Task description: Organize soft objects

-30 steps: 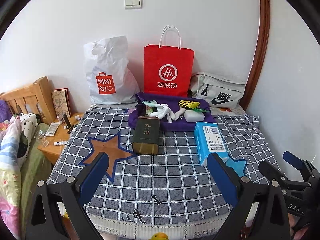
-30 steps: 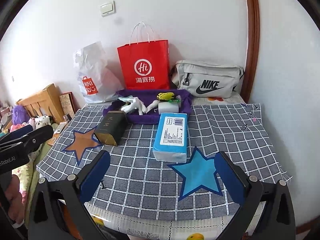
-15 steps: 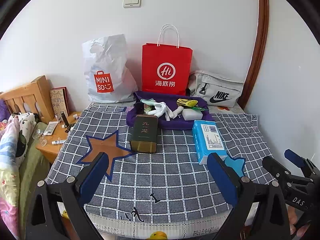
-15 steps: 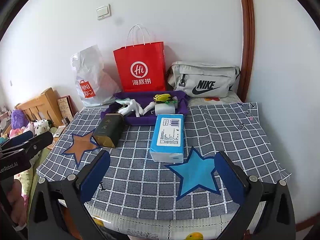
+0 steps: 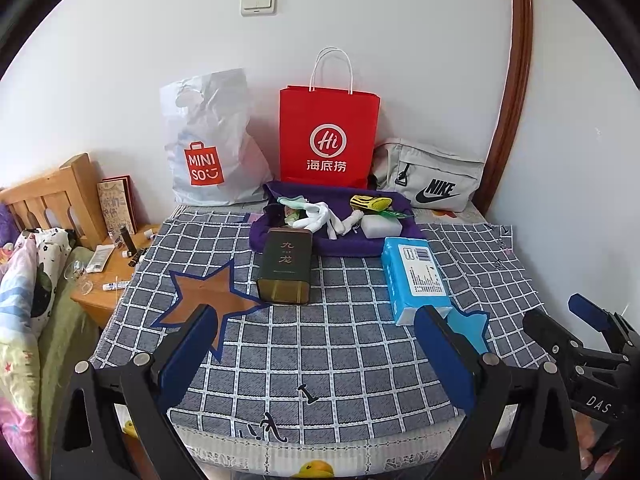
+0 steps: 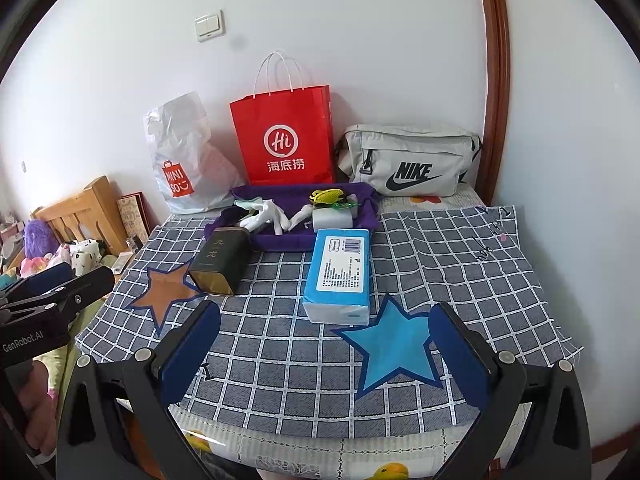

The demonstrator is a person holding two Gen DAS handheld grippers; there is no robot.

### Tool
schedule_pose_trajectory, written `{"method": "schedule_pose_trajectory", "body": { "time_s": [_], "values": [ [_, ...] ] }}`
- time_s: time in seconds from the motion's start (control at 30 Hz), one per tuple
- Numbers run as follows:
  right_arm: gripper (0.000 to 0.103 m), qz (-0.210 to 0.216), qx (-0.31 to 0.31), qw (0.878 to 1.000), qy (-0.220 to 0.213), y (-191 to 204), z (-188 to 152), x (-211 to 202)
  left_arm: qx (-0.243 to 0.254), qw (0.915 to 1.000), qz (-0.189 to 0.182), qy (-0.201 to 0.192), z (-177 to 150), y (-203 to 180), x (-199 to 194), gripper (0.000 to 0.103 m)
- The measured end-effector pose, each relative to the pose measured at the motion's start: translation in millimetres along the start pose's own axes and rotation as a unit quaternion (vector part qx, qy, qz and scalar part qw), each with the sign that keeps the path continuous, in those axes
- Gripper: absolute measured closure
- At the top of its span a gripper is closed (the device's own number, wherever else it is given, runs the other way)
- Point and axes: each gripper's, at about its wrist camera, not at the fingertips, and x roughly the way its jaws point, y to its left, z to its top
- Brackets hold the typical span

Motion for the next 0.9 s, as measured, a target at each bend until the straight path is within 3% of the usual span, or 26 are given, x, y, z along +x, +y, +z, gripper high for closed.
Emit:
{"method": "schedule_pose_trajectory", "body": {
  "time_s": [0.9],
  "values": [
    [0.001,0.003,-0.001,1.0,-0.003,1.2,-1.0,-3.9,0.001,1.0,-0.001,0.0,-3.4,1.8,0.4,0.004]
  ]
}}
